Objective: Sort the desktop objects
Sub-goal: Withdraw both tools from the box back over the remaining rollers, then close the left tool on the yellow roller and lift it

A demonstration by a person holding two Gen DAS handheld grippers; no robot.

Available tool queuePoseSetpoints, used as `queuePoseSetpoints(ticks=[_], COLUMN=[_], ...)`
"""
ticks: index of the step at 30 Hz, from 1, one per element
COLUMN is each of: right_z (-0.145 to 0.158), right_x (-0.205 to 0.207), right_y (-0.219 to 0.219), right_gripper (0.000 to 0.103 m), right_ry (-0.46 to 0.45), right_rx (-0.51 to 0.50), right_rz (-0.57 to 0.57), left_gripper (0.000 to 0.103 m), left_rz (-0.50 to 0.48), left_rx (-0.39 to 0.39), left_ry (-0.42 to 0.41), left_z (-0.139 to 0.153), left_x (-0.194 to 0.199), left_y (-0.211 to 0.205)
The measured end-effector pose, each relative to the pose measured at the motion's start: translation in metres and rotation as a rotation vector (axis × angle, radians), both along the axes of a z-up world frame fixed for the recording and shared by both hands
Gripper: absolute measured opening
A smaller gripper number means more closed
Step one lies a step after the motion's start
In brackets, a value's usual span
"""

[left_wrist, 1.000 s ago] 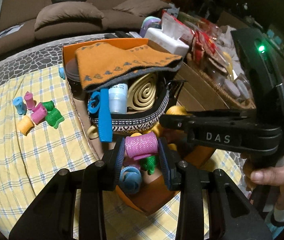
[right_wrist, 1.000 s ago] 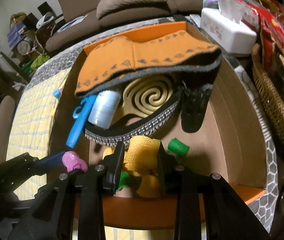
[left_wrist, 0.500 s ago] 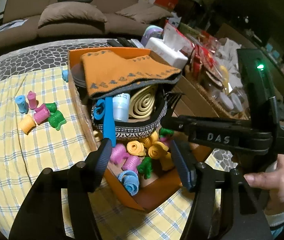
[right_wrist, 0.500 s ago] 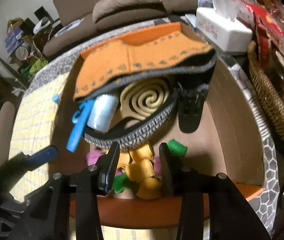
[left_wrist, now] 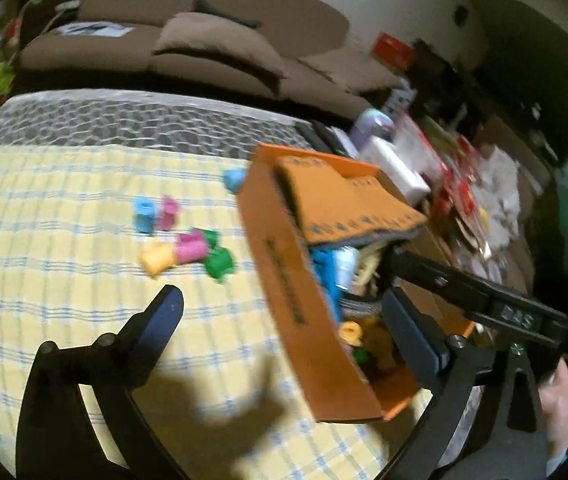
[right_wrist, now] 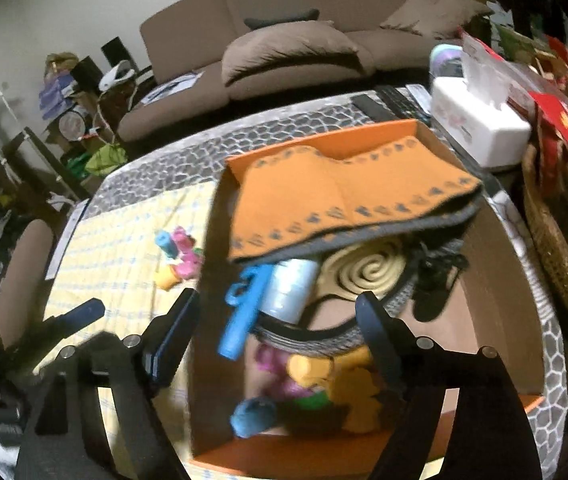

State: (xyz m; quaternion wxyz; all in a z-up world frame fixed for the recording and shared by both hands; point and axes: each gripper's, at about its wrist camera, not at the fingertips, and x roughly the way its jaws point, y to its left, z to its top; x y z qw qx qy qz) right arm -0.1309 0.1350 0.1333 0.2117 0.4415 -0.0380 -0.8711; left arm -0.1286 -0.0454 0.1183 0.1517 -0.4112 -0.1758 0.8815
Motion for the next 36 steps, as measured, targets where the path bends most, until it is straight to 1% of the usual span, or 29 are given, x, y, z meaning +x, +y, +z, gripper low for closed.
queuePoseSetpoints(ticks=[4, 7, 11, 16, 18, 20, 22, 25, 27, 29, 33, 35, 36], right_z=[0.004, 0.006, 0.012, 0.016, 0.015, 0.013, 0.012, 0.01, 0.01, 0.01, 0.007, 0.005, 0.004], right_x=[0.001, -0.001, -0.002, -0.002, -0.003, -0.003, -0.004, -0.004, -0.004, -0.005, -0.007, -0.009, -0.01], right_y=[-0.016, -0.029, -0.045, -0.067, -0.075, -0.081, -0.087, -0.091, -0.096, -0.1, -0.108, -0.112, -0.114], right_gripper=[0.082, 0.082, 0.082, 0.082, 0.082, 0.082, 0.082, 0.082, 0.082, 0.082, 0.082, 0.082, 0.082], right_ry=[0.012, 0.017, 0.028, 0.039, 0.034, 0.028, 0.019, 0.014, 0.009, 0.003, -0.007, -0.011, -0.012], right_rx=[-0.017, -0.031, -0.048, -0.072, -0.085, -0.092, -0.099, -0.114, -0.128, -0.144, -0.166, -0.172, -0.167], right_rz=[0.017, 0.028, 0.047, 0.08, 0.09, 0.095, 0.102, 0.107, 0.109, 0.112, 0.124, 0.131, 0.136], left_gripper=[0.1, 0.1, 0.1, 0.1, 0.1, 0.099, 0.098, 0.091, 0.086, 0.079, 0.073, 0.066, 0.065], left_rz=[0.076, 0.108, 0.126, 0.125, 0.114, 0.093, 0.07, 0.003, -0.027, -0.052, -0.1, -0.132, -0.146], left_rx=[-0.017, -0.037, -0.063, -0.117, -0.136, -0.172, -0.193, -0.224, -0.247, -0.262, -0.289, -0.297, -0.302], left_ry=[-0.013, -0.027, -0.041, -0.054, -0.05, -0.04, -0.015, 0.045, 0.047, 0.048, 0.073, 0.069, 0.058], left_z=[-0.007, -0.014, -0.023, -0.035, -0.04, -0.047, -0.052, -0.06, -0.066, -0.071, -0.074, -0.078, -0.081], left_x=[-0.005, -0.008, -0.011, -0.016, -0.018, -0.024, -0.028, -0.031, -0.036, -0.042, -0.057, -0.065, -0.069], left_y=[-0.034, -0.05, -0.062, -0.069, -0.07, -0.067, -0.065, -0.059, -0.054, -0.049, -0.038, -0.032, -0.029])
